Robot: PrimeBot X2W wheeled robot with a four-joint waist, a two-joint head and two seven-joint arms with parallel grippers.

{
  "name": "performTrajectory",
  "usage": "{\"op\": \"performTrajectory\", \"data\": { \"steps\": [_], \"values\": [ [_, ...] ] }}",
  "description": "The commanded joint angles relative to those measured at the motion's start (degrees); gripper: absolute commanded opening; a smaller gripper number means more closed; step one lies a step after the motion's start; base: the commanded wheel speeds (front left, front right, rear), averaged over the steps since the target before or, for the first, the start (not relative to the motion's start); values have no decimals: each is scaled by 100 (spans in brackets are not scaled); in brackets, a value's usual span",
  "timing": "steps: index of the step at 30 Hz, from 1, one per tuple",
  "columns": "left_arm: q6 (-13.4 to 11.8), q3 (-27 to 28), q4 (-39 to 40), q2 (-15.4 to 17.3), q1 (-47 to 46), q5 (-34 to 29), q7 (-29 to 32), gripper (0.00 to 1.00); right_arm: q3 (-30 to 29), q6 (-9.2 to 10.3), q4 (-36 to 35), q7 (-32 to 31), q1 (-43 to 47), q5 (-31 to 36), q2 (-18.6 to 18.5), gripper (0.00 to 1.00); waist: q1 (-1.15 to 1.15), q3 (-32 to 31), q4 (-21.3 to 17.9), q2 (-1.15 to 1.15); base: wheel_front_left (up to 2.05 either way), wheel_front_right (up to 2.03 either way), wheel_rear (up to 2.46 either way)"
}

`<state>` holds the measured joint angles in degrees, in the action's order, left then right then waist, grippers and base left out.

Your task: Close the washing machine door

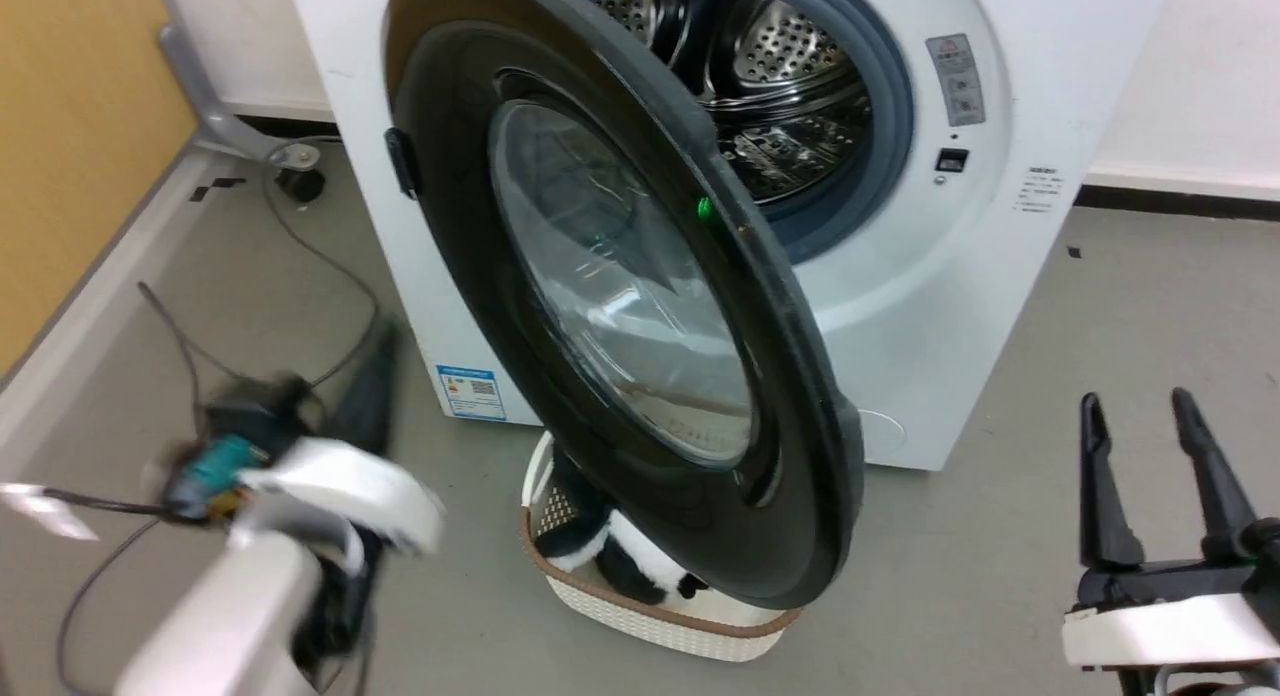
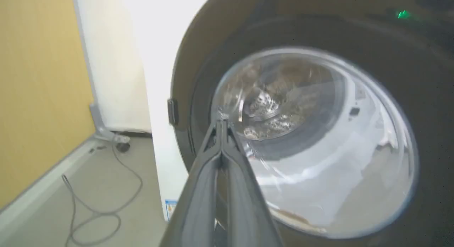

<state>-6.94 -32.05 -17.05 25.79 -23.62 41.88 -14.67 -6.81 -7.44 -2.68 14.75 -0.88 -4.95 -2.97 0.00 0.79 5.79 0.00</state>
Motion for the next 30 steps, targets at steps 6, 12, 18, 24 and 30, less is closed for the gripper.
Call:
{"op": "performTrajectory", "data": {
  "steps": [6, 12, 18, 24, 30],
  "values": [
    [-1238, 1195, 1234, 204, 621, -1531, -31, 0, -178, -5, -306, 25, -176, 185, 10, 100, 0, -39, 127, 0, 0, 0, 0],
    [-1739, 1569, 1777, 346, 1432, -2283, -32, 100, 46, -5, -721, 25, -446, 69, 10, 100, 0, -62, 203, 0, 0, 0, 0],
    [-1808, 1775, 2082, 78, 2078, -2463, -32, 100, 458, -5, -1195, 25, -792, -197, -3, 100, 0, -76, 276, 0, 0, 0, 0],
    [-1619, 2081, 2231, -298, 2572, -2567, -32, 100, 1053, -5, -1576, 25, -1039, -526, -203, 0, 0, -88, 341, 0, 0, 0, 0],
    [-1259, 2283, 2096, -678, 2782, -2763, -32, 100, 2236, -5, -1769, 25, -1161, -1069, -799, 0, 0, -75, 385, 0, 0, 0, 0]
  ]
}}
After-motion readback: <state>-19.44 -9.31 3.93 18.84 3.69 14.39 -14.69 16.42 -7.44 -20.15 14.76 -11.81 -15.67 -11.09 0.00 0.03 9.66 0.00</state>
